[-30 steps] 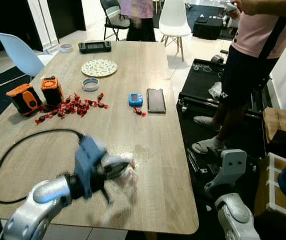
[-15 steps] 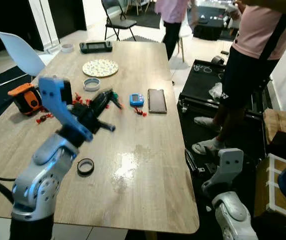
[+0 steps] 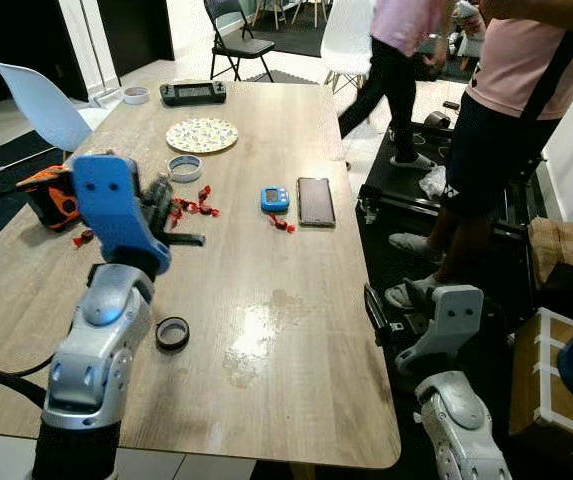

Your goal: Hang keys on a hook

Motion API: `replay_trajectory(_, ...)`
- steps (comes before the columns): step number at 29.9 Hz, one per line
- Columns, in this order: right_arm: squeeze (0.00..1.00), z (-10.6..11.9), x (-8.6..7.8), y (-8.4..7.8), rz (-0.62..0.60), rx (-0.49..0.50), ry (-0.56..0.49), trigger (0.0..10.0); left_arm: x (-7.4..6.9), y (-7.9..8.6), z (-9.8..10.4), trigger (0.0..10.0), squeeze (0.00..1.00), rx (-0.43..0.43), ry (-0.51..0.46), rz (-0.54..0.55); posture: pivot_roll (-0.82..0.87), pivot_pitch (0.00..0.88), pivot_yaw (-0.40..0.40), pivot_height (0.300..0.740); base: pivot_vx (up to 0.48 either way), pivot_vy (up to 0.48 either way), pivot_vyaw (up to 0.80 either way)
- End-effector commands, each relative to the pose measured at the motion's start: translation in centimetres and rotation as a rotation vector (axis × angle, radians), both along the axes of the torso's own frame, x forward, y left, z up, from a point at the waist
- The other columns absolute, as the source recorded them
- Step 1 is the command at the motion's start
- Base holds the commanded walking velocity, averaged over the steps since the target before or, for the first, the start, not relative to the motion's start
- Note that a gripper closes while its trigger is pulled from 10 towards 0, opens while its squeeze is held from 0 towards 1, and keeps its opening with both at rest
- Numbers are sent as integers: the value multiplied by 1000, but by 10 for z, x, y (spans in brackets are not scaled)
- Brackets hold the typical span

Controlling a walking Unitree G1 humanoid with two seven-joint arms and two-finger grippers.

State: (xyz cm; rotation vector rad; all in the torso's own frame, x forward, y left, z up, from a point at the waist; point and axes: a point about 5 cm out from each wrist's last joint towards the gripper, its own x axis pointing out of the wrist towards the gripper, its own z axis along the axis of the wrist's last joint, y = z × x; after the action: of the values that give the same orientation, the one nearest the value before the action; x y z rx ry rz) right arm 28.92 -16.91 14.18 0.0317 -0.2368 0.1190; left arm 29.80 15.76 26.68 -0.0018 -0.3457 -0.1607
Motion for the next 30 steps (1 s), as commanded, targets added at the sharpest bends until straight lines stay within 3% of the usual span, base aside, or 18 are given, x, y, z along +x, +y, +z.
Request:
replay_trajectory(1,0,2,-2,-4,-13,9,-8,10000,-9,-8,-2,10000,0,43,-24,-76,81,150,-2,740,0,0,0)
replay_trajectory(2,0,2,-2,-4,-13,9,-8,10000,-9,-8,-2,10000,0,43,-24,-76,81,150,-2,740,0,0,0)
replay_trajectory(5,0,0,-3,-4,-13,3,-4,10000,-24,-24,-16,10000,0,174,-17,-246,82,149,-2,740,0,0,0)
replay_trajectory(7,0,0,-3,-5,-13,-1,-1,10000,-32,-28,-24,10000,0,200,8,-323,79,148,-3,740,0,0,0)
replay_trajectory(18,0,12,-6,-2,9,-29,-45,10000,-39,-41,-30,10000,0,157,27,-342,70,146,-2,740,0,0,0)
replay_trajectory(30,0,13,-5,-3,6,-24,-45,10000,-34,-38,-28,10000,0,161,14,-310,70,135,1,740,0,0,0)
